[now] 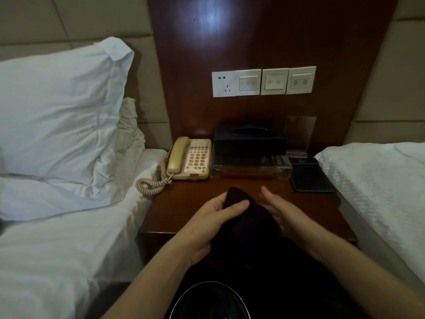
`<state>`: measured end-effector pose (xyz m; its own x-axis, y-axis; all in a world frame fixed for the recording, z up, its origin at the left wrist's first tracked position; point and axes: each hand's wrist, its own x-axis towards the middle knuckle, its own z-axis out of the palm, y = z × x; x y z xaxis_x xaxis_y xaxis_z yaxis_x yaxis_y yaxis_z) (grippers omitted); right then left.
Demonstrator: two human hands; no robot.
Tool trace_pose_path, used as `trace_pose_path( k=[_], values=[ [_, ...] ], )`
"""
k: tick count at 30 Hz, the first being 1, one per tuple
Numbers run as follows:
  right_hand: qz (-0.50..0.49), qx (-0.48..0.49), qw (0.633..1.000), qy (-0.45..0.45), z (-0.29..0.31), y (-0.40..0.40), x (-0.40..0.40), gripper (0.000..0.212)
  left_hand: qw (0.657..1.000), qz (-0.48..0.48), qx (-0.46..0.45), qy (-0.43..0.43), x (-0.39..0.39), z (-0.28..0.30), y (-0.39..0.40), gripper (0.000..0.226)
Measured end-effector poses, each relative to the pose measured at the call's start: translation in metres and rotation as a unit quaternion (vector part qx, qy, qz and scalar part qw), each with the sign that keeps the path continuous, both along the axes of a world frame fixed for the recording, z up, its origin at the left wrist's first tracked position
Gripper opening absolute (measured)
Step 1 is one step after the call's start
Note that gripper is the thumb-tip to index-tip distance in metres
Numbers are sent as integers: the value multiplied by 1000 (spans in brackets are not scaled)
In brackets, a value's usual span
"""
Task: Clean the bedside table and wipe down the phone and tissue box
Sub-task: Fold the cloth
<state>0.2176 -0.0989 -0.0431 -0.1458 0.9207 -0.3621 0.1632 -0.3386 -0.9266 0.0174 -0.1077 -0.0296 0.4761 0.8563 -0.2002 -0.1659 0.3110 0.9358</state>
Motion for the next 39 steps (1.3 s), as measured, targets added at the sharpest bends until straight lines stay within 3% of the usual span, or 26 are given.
trace_pose_path(
  k=[2,4,9,12,15,18,21,26,30,33,34,37,39],
  values=[
    [1,-105,989,107,-26,-12,-4,102,999,30,20,-8,-3,-2,0,32],
    [20,-152,971,184,-35,-25,-10,107,998,57,36,-15,-6,-6,-1,35],
    [-5,-68,953,294,-19,-37,-18,80,994,81,72,-19,-10,-15,-5,39],
    [-64,40,970,231,-6,-38,-19,45,992,84,90,-1,-13,-13,-4,35],
    [-113,120,970,178,1,-40,-17,31,992,70,97,29,-16,-10,-2,31],
    [-118,131,971,159,0,-38,-13,34,991,63,91,76,-19,-10,-1,28],
    [-95,107,970,198,-2,-32,-5,39,989,43,106,91,-23,-9,4,30],
    [-43,118,943,309,4,-25,9,53,996,29,65,-46,-26,-9,13,45],
    [-67,88,939,326,-6,-19,14,42,994,36,-16,-99,-21,-15,17,34],
    [-70,74,936,337,-9,-16,22,29,990,9,-62,-127,-21,-10,19,51],
    [-65,70,937,337,-8,-16,24,22,992,11,-64,-112,-21,-10,21,60],
    [-67,63,962,256,-13,-8,32,53,998,47,-33,2,-18,-12,30,72],
    [-78,108,974,184,-16,-5,32,61,995,75,-3,65,-13,-11,31,74]
  ],
)
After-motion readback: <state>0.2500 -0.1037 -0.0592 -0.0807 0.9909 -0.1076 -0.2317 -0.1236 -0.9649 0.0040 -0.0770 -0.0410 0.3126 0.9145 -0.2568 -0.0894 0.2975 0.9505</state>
